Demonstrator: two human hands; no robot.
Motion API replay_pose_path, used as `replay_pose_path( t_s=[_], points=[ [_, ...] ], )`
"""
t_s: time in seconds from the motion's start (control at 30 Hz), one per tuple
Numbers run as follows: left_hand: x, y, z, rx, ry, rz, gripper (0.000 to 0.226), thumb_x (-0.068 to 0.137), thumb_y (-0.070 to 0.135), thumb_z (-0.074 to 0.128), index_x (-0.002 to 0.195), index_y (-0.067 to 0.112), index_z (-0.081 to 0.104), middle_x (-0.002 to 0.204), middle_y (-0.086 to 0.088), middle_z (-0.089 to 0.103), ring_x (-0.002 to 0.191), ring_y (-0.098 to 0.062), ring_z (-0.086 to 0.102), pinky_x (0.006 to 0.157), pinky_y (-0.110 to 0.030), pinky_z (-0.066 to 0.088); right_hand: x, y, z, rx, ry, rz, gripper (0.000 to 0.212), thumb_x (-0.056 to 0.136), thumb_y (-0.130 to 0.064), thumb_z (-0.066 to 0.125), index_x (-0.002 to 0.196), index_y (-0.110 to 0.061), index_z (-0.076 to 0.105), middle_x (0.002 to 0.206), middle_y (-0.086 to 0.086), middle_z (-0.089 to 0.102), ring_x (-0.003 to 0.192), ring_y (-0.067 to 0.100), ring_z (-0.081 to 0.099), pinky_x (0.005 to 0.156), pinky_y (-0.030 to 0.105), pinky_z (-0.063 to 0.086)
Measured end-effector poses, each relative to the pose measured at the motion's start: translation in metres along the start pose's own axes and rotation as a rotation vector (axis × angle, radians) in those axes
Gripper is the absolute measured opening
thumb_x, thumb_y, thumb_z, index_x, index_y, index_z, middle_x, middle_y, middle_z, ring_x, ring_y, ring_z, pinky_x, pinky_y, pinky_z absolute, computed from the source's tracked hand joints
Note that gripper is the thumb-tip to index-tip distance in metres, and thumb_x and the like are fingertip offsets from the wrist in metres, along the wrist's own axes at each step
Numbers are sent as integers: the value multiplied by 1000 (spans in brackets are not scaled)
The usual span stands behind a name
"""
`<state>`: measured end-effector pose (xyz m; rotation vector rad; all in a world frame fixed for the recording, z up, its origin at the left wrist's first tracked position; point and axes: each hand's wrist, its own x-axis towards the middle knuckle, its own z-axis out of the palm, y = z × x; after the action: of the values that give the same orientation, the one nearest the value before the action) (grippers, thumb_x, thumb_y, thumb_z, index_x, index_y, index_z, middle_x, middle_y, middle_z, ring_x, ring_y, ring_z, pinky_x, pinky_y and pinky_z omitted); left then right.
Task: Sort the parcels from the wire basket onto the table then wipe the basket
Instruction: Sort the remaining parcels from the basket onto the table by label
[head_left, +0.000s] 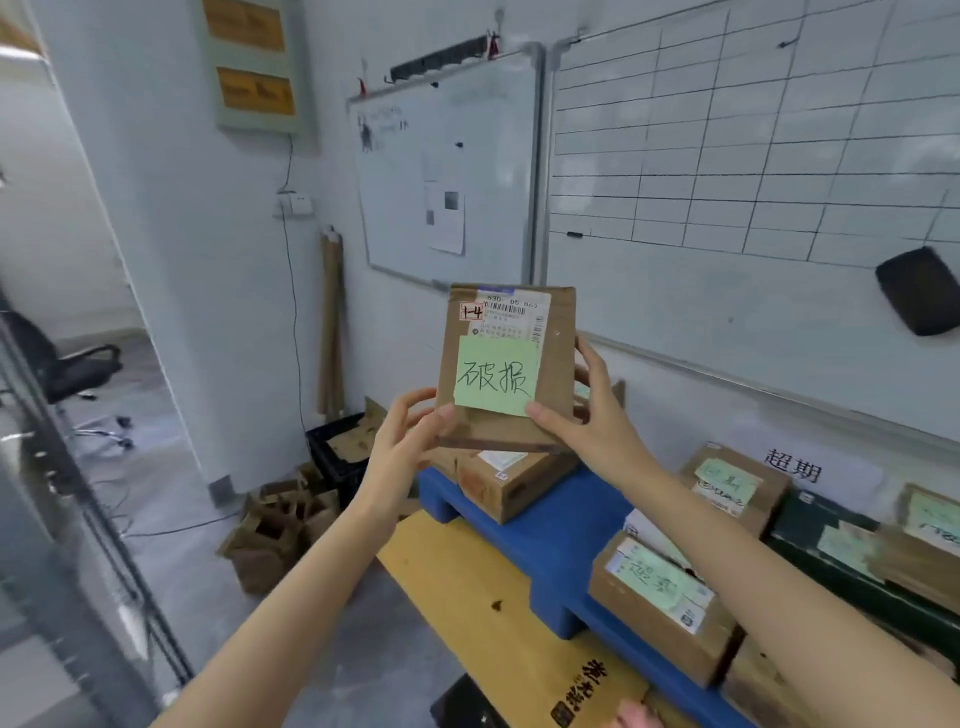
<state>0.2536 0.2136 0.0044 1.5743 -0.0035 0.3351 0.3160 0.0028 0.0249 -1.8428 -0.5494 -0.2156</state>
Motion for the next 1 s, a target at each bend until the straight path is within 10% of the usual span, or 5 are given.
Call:
replay_pose_path(
  t_s=[0.23,0.57,0.8,1.0],
  points=[
    [38,-16,-56,-26,81,-16,43,74,50,68,112,38,54,110,13,65,89,10,63,82,-24,44,39,11,73,5,14,45,98,80,-37,80,153,-42,14,153,-14,35,128,-2,34,108,34,40],
    [132,-71,-94,-8,216,-28,46,76,45,81,111,39,53,118,6,65,109,-14,63,98,-42,52,120,49,131,24,-14,38,100,79,-31,82,153,-38,15,155,-14,29,136,4,29,112,38,34],
    [215,-87,-92,78,238,-2,45,79,40,79,114,39,49,115,10,60,103,-9,61,84,-28,54,196,87,154,98,46,70,104,77,-26,84,153,-34,13,144,-13,35,124,1,36,95,20,40],
    [280,-116,-90,74,138,-18,31,90,35,68,116,35,53,115,11,62,103,-9,62,83,-23,49,250,131,144,102,13,123,84,88,-26,73,147,-45,16,134,-23,37,119,0,47,105,41,45]
  ],
)
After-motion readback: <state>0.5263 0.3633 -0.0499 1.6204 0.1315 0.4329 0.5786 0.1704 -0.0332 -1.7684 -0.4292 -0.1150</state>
